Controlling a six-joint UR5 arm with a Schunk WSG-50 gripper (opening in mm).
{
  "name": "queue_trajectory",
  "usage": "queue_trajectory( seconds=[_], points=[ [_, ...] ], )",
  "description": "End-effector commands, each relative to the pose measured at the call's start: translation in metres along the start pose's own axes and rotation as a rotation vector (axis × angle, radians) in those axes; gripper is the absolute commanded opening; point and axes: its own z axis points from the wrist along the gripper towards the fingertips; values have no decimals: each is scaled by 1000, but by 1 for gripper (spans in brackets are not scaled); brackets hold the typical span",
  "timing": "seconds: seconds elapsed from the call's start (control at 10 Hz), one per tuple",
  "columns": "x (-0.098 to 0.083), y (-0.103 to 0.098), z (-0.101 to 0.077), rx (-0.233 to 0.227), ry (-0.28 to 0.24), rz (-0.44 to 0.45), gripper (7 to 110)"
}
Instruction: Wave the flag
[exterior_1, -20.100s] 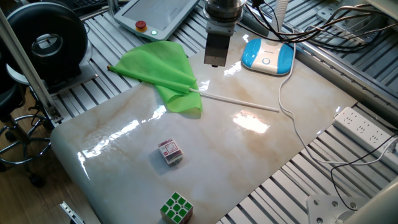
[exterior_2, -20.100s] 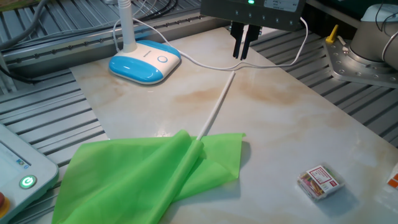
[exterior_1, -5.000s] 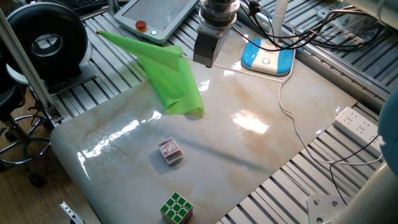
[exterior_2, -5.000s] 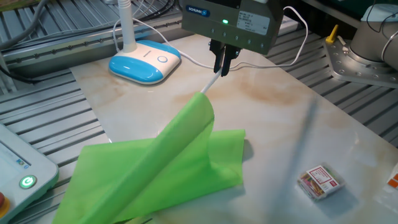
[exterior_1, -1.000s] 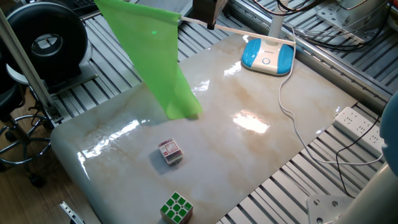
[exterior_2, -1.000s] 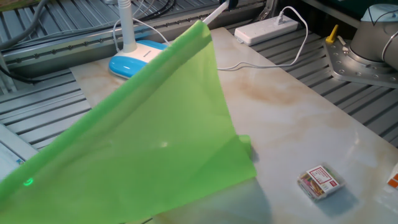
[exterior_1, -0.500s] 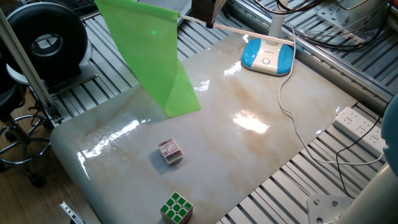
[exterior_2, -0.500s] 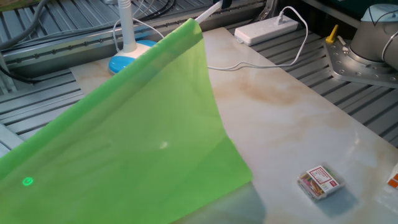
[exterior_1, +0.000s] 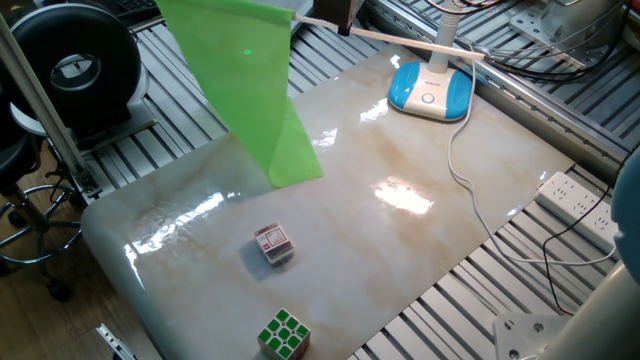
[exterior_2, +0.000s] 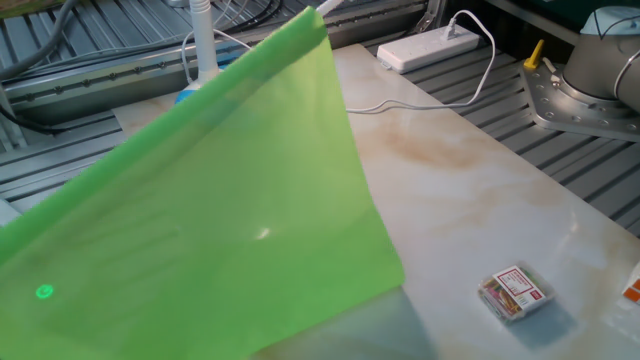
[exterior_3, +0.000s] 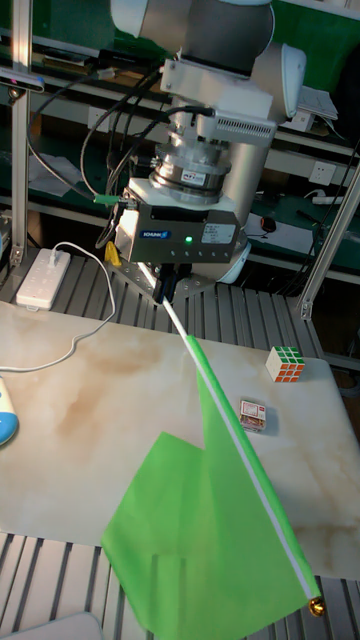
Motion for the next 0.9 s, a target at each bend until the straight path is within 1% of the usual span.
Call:
queue_trajectory(
  seconds=[0.0, 0.3, 0.4, 0.7, 0.8],
  points=[
    [9, 2, -37, -18, 21, -8, 7],
    [17, 4, -69, -34, 50, -8, 7],
    [17, 4, -75, -37, 52, -6, 7],
    [17, 3, -81, -39, 59, 20, 7],
    [15, 6, -81, -50, 54, 39, 7]
  ],
)
